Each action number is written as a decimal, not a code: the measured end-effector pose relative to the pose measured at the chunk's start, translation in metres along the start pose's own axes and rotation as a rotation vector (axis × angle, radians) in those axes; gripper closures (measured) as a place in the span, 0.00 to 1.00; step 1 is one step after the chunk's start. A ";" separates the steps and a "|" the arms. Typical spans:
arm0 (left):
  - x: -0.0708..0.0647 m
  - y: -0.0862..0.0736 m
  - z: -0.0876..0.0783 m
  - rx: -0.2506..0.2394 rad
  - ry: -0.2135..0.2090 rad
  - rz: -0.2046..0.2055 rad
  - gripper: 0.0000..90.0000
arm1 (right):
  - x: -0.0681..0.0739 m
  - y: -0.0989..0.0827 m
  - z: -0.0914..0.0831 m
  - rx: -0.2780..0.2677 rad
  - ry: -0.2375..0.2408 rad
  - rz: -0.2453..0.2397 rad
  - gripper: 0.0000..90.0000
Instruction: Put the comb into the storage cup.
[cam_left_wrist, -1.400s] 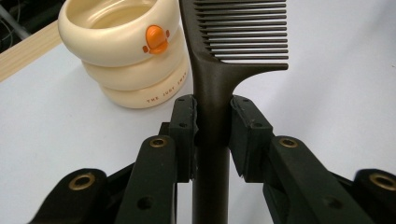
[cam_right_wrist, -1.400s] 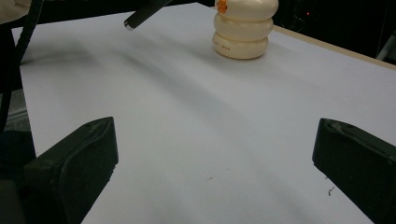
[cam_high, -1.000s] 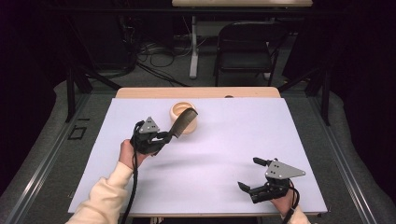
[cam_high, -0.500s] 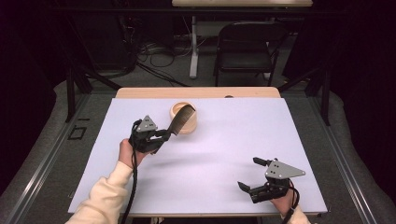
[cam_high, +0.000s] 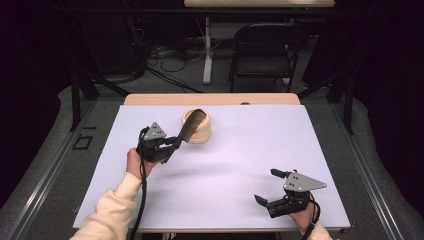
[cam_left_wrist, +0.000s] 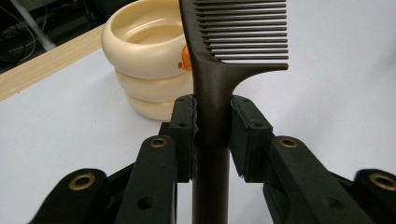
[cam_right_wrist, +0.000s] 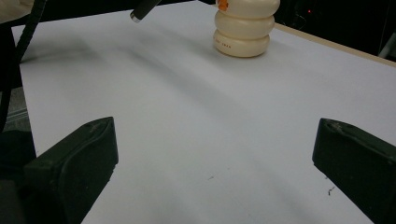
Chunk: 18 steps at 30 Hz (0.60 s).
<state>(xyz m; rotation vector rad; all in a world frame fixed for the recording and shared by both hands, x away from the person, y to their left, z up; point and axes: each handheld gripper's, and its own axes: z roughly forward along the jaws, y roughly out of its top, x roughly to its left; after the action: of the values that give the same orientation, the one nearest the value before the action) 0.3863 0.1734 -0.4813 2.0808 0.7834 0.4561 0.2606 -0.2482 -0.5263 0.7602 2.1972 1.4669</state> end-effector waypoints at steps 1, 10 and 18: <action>0.000 0.000 0.000 -0.004 0.001 -0.002 0.80 | 0.000 0.000 0.000 0.000 0.000 0.000 0.00; 0.002 0.000 0.000 -0.016 0.007 -0.014 0.80 | 0.000 0.000 0.000 0.000 -0.001 0.000 0.00; 0.003 0.003 0.001 -0.033 0.005 -0.025 0.80 | 0.000 0.000 0.000 0.001 -0.005 -0.003 0.00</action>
<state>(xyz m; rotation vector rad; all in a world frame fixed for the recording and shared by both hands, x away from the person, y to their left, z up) 0.3904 0.1734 -0.4793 2.0375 0.7988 0.4581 0.2602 -0.2483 -0.5260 0.7595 2.1944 1.4611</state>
